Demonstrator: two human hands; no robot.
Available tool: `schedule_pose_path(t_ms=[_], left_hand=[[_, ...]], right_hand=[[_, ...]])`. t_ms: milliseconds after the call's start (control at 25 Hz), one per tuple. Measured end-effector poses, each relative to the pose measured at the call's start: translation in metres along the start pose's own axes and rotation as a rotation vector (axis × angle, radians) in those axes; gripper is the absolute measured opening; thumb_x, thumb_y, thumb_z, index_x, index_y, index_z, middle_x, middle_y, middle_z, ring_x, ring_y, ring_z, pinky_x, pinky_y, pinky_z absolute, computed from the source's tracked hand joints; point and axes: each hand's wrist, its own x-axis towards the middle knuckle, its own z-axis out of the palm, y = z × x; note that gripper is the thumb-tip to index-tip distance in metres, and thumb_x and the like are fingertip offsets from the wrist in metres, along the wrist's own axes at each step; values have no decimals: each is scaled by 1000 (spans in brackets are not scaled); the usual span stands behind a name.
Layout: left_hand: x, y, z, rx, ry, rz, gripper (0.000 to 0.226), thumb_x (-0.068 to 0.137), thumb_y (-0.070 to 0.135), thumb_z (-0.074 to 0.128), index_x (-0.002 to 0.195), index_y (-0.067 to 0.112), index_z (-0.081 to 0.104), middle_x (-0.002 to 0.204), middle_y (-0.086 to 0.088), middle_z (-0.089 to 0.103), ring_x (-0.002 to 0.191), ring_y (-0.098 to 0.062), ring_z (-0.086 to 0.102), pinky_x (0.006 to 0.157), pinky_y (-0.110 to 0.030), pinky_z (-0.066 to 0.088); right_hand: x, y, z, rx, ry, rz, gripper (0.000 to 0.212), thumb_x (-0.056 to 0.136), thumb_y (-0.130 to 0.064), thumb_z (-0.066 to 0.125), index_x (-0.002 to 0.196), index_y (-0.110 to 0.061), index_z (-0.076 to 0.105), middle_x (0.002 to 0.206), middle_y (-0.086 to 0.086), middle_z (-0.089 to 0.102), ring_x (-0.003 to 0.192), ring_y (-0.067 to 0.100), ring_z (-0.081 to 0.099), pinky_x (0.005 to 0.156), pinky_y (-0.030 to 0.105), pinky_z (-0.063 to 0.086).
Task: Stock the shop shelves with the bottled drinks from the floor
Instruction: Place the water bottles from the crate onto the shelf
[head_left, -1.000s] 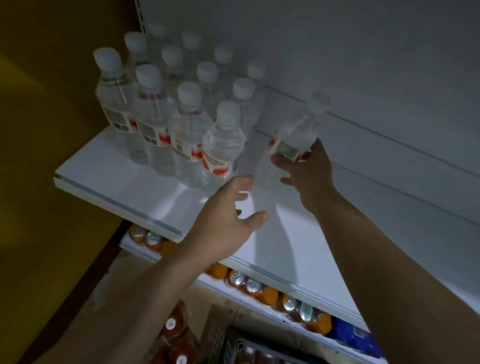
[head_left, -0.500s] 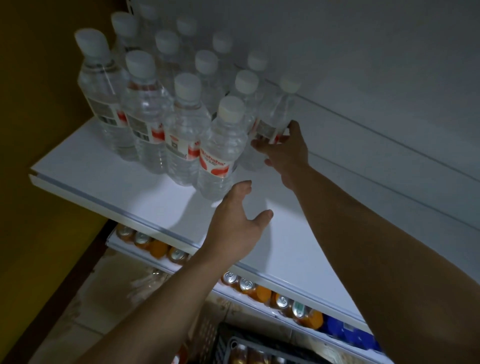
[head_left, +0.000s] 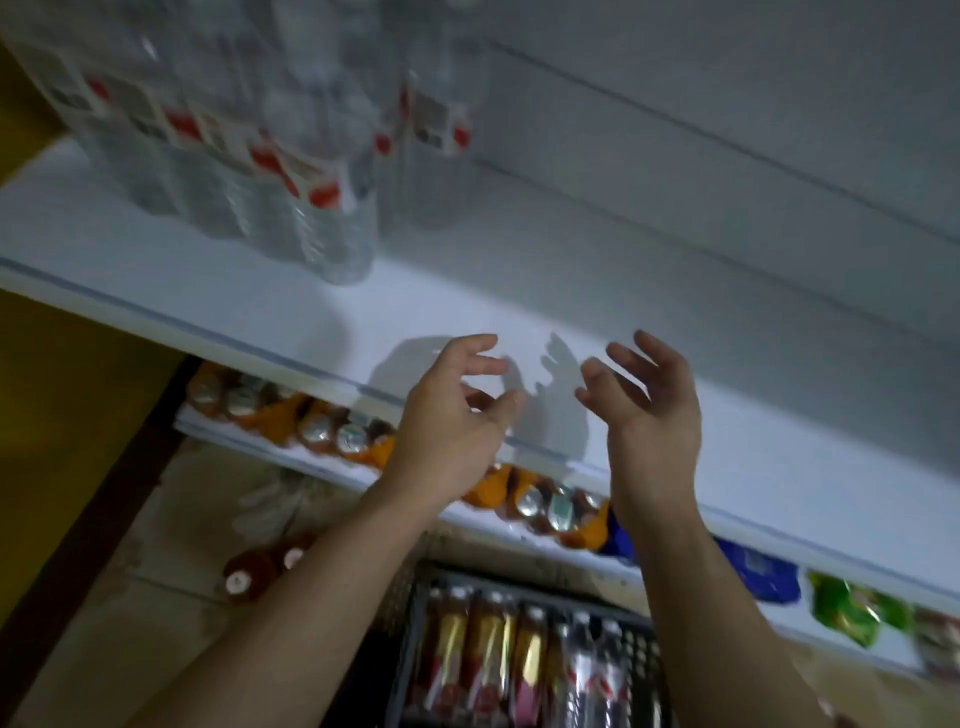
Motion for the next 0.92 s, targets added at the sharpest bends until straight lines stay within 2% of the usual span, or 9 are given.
schedule_pose_path(t_ms=[80,240,360,440,520,640,720,800,920], left_hand=[[-26,-14,33,5,-48,-17,44,89,17,69,126,32,52,110,18,63,80,11,57,62,-2,44],[-78,-66,109,132,-236,-82,46,87,20,71,127,30,52,104,15,66,89,9,58,74,-3,44],[-118,-113,158,215,-409,-184,48,88,22,70,131,28,51,107,16,65,93,9,55,68,-4,41],[-139,-143,184,265,-450,-235,47,88,24,70,131,28,51,110,16,64,94,10,53,68,-6,38],[-152,-173,207,312,-456,-276,48,88,25,70,131,28,51,111,14,65,93,9,53,68,-6,37],[-167,-221,240,366,-500,-355,51,89,27,69,135,26,48,114,13,64,92,6,54,70,-7,37],[-172,-251,257,399,-527,-396,52,89,27,68,137,27,47,115,14,64,86,11,52,62,-1,35],[-172,-277,269,412,-524,-431,52,90,27,68,137,29,46,117,16,63,83,15,48,60,-2,35],[-165,-315,283,420,-487,-463,49,90,24,68,135,27,48,114,16,63,82,14,49,59,-1,38]], right_hand=[[-32,42,-65,-97,130,14,33,88,-16,72,115,-27,56,111,-8,66,98,6,67,78,23,55],[-83,141,-169,-234,239,224,24,88,-15,72,104,-25,58,100,-1,66,90,12,66,70,28,57],[-108,198,-222,-308,172,380,31,88,-17,72,115,-17,57,103,-5,66,90,4,63,69,14,53],[-118,236,-247,-378,132,488,36,87,-24,74,117,-18,56,106,-6,67,96,11,64,79,26,52],[-123,282,-264,-491,76,606,40,86,-31,74,118,-14,57,108,-3,65,99,17,62,79,28,43],[-134,352,-281,-607,-80,725,34,87,-37,71,113,-17,61,102,-5,66,88,16,63,64,22,40],[-139,391,-284,-647,-197,786,28,91,-33,67,115,-20,61,98,-8,61,73,6,56,56,17,38],[-142,421,-282,-677,-282,799,29,92,-33,66,117,-21,60,102,-7,64,75,5,57,61,17,44],[-142,458,-267,-703,-310,796,37,91,-37,66,120,-19,52,115,4,64,96,15,63,81,32,54]])
